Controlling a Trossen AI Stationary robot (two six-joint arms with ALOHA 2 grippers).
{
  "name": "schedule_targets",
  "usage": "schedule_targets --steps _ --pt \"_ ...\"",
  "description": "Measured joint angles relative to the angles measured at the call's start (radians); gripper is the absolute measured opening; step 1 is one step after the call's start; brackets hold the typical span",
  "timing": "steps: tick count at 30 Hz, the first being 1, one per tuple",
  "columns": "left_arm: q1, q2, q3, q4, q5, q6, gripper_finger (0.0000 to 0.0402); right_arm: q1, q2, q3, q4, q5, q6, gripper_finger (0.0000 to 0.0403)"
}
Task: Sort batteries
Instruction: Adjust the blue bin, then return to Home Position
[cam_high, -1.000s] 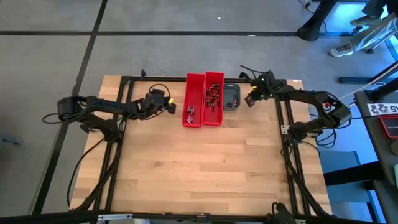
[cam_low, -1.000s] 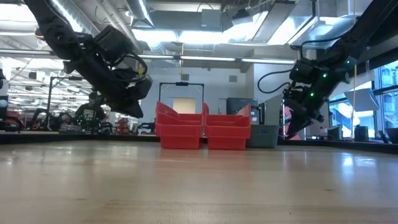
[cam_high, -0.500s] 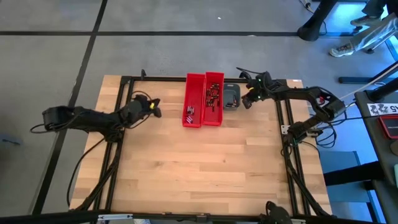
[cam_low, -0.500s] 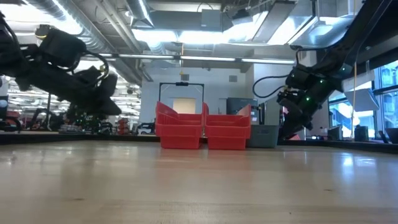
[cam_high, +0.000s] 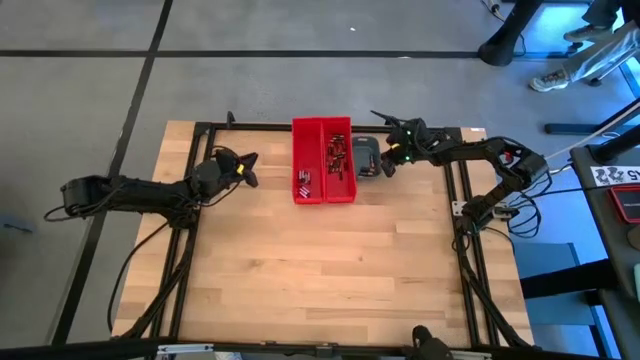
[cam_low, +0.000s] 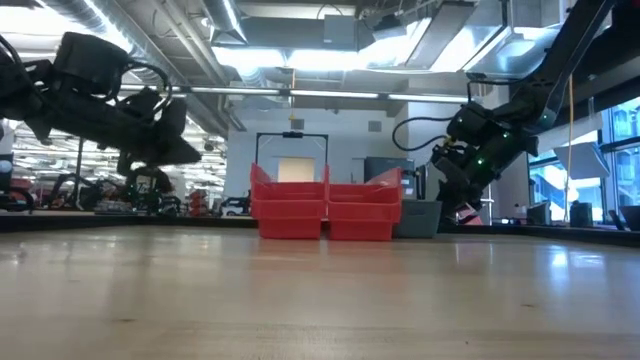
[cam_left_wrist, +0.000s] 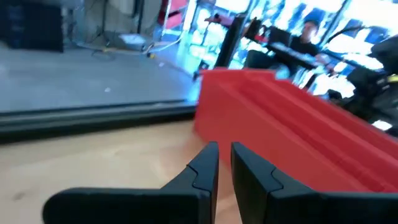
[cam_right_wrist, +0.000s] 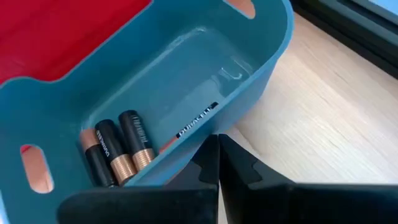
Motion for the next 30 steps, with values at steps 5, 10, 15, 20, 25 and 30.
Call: schedule_targets --steps 5,10,15,20,25,30 --pt "-0.002 -0.025 0.0 0.003 0.02 0.056 0.0033 0.032 0.0 0.001 0.003 0.017 0.0 0.0001" --pt "-0.005 -0.036 0.0 0.003 0.042 0.059 0.0033 0.057 0.0 0.001 0.009 0.028 0.009 0.0001" --pt "-0.035 -0.036 0.0 0.003 0.043 0.096 0.0033 0.076 -0.002 0.001 0.048 0.104 0.006 0.0001" --pt "-0.103 -0.037 0.001 0.002 0.042 0.159 0.0033 0.079 -0.067 0.008 -0.014 0.233 -0.013 0.0001" --pt "-0.206 -0.037 0.017 -0.006 -0.002 0.192 0.0033 0.117 -0.223 0.008 -0.165 0.383 -0.023 0.0001" --pt "-0.344 -0.036 0.084 -0.104 -0.122 0.244 0.0012 0.264 -0.4 0.008 -0.346 0.418 -0.027 0.0001"
